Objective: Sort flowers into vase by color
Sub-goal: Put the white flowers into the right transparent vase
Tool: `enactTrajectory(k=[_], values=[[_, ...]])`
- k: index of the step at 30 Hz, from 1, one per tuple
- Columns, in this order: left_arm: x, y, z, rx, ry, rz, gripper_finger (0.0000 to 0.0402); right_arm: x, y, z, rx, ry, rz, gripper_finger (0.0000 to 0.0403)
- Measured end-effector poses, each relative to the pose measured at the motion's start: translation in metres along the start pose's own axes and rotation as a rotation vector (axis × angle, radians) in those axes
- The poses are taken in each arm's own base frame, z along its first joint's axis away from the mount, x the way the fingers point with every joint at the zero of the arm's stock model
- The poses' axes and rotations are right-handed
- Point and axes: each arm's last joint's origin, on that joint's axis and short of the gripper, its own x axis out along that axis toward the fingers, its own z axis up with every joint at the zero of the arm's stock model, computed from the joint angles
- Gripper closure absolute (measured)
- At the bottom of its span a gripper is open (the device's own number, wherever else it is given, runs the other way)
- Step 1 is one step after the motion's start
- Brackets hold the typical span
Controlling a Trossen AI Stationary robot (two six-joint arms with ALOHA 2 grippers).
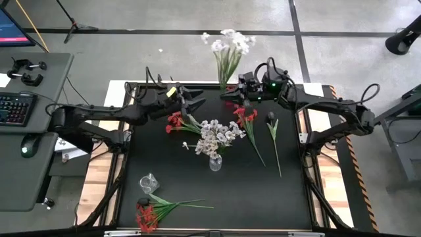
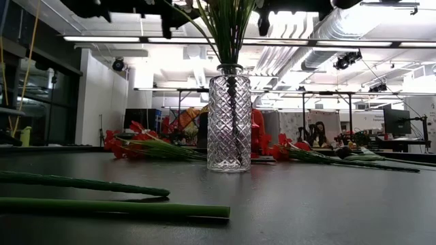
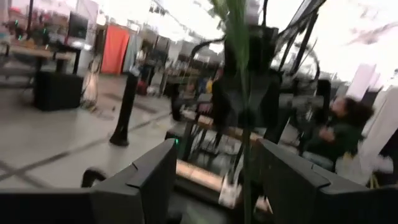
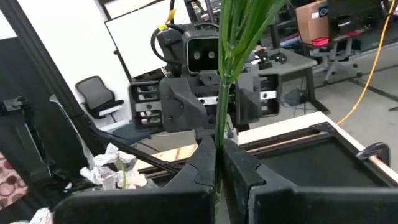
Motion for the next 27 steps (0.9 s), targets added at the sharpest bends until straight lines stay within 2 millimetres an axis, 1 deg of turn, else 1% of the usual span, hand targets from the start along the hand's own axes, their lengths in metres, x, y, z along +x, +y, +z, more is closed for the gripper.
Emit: enactTrajectory(k=[4, 8, 12, 17, 21, 23, 24, 27], values=[[-0.015, -0.001, 0.005, 0.027, 0.079, 0.013, 0.0193, -0.012, 0.003, -0.001, -0.012, 0.074, -0.026, 0.0403], [-0.03, -0.002, -0.004, 0.011, 0.119, 0.004, 0.0193, -0.025, 0.011, -0.001, -0.027, 0.133, -0.038, 0.0403], [-0.049, -0.001, -0.02, -0.06, 0.138, -0.008, 0.0193, -0.043, 0.019, -0.005, -0.017, 0.236, -0.072, 0.0403], [-0.073, -0.001, -0.045, -0.151, 0.141, 0.041, 0.0193, -0.074, 0.033, -0.008, -0.007, 0.347, -0.173, 0.0403], [-0.084, -0.007, -0.065, -0.175, 0.193, 0.063, 0.0193, -0.097, 0.05, -0.01, 0.027, 0.4, -0.195, 0.0403], [-0.087, -0.013, -0.073, -0.174, 0.221, 0.054, 0.0193, -0.105, 0.058, -0.016, 0.059, 0.388, -0.177, 0.0403], [-0.088, -0.017, -0.076, -0.167, 0.243, 0.049, 0.0193, -0.109, 0.061, -0.024, 0.091, 0.387, -0.168, 0.0403], [-0.091, -0.027, -0.086, -0.142, 0.308, 0.038, 0.0193, -0.118, 0.069, -0.055, 0.207, 0.357, -0.145, 0.0403]])
